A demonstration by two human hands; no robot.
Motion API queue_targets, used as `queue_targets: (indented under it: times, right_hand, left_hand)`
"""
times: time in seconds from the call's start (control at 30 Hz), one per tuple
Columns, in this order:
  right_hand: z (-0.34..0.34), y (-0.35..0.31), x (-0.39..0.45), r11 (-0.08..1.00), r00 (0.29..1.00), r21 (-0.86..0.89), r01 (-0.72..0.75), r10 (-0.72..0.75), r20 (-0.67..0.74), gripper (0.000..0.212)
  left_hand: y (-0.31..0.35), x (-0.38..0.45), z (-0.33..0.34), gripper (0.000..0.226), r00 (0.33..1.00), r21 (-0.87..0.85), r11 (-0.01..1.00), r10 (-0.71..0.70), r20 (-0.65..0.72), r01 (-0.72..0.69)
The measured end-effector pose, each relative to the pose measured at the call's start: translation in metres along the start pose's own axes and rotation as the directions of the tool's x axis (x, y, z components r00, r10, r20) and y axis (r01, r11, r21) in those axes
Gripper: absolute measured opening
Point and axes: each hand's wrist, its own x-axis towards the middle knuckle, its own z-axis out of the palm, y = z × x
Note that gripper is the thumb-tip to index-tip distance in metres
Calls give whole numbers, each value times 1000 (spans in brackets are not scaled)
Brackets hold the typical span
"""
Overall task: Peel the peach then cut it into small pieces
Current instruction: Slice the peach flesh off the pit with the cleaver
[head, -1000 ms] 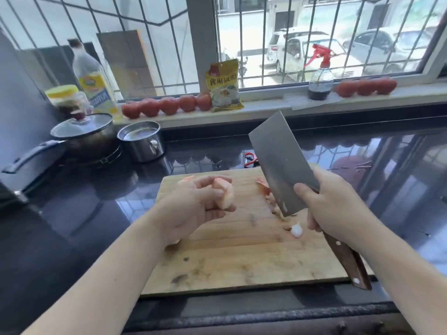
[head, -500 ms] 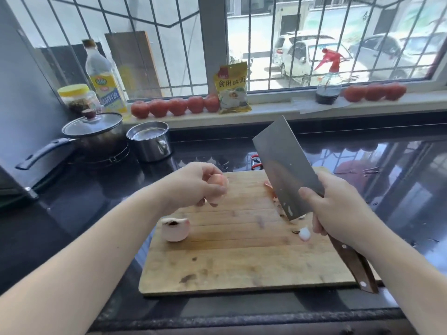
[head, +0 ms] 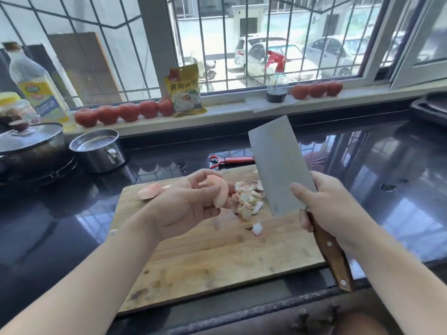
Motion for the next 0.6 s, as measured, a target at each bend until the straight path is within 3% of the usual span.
queue_targets:
  times: [0.1, 0.17, 0.2, 0.27, 0.33, 0.43, 0.5, 0.6]
  right_hand:
    - [1, 2, 2, 1000, 1000, 28, -9, 9, -23, 13]
    - [2, 0, 1, 999, 1000, 33, -6, 7, -26, 11]
    - [3, 0, 1, 999, 1000, 32, -3, 3, -21, 11]
    - [5, -3, -2, 1000, 1000, 15, 8, -8, -5, 11]
    - [7, -3, -5, 1000, 1000, -4, 11, -11, 11, 11]
    - [12, -2, -6, 1000, 999, -21, 17, -16, 35, 12]
    - [17, -2, -5, 999, 999, -25, 24, -23, 42, 13]
    - [26, -3, -3, 1000, 998, -17, 21, -20, 60, 12]
  left_hand:
    - [2, 7, -1, 26, 997, 81, 996, -44, -64, 49]
    - [5, 14, 0, 25, 982, 294, 946, -96, -161, 141]
    - [7, 18, 0, 24, 969, 473, 859, -99, -225, 197]
    - [16, 22, -6, 18, 946, 769, 569, -50, -322, 291]
    - [30, 19, -20, 14, 938, 884, 331, -11, -346, 330]
    - [48, 8, -48, 14, 932, 935, 13, -81, -353, 355]
    - [53, 2, -63, 16, 923, 928, -100, -111, -369, 359]
    - [55, -4, -79, 18, 927, 925, -165, -99, -361, 343]
